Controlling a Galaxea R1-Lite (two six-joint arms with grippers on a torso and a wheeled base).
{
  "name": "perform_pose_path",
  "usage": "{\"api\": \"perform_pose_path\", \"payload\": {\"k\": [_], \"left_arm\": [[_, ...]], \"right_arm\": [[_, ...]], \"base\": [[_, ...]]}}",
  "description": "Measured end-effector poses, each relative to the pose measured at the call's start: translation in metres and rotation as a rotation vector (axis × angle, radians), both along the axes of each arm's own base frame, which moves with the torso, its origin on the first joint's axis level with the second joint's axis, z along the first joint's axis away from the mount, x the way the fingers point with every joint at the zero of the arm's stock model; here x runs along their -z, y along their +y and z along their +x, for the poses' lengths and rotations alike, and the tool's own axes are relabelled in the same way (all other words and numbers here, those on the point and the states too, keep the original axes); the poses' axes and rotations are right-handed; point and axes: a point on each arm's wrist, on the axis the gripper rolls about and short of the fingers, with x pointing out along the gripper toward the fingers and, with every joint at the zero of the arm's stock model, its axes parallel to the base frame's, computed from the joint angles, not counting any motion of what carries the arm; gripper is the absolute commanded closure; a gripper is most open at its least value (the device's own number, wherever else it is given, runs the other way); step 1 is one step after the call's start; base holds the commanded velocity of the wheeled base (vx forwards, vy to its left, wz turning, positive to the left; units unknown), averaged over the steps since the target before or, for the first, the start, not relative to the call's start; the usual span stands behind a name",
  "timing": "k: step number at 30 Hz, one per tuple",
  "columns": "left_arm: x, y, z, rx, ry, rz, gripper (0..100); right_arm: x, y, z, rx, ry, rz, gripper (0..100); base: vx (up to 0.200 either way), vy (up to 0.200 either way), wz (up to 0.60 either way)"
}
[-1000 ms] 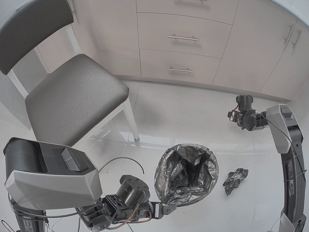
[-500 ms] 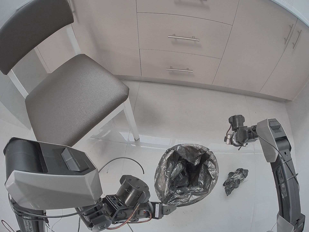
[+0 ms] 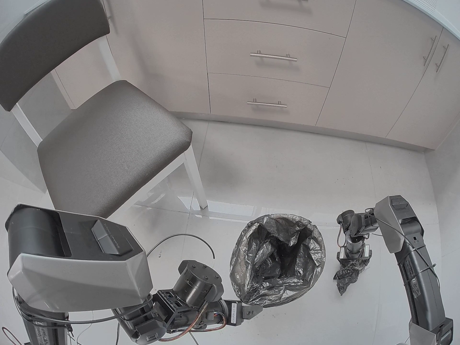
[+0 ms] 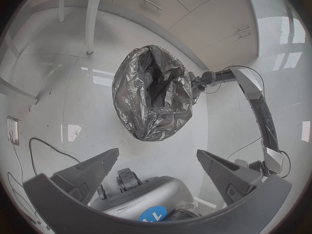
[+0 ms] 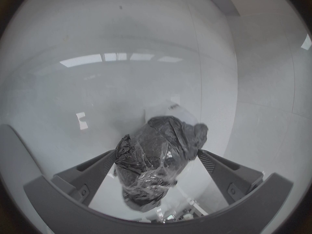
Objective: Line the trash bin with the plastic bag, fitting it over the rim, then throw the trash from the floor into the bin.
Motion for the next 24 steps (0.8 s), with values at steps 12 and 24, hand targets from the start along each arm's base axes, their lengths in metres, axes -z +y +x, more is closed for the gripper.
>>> {"api": "perform_pose_path", "payload": {"k": [12, 24], "left_arm": [[0.000, 0.000, 0.000, 0.000, 0.001, 0.001, 0], [0.000, 0.000, 0.000, 0.001, 0.001, 0.001, 0]], "right_arm": [[0.011, -0.004, -0.014, 0.086, 0.086, -0.022, 0], [0.035, -0.015, -0.025, 0.163, 0.109, -0.053, 0]], "base": [[0.000, 0.000, 0.00], [0.000, 0.000, 0.00]]}}
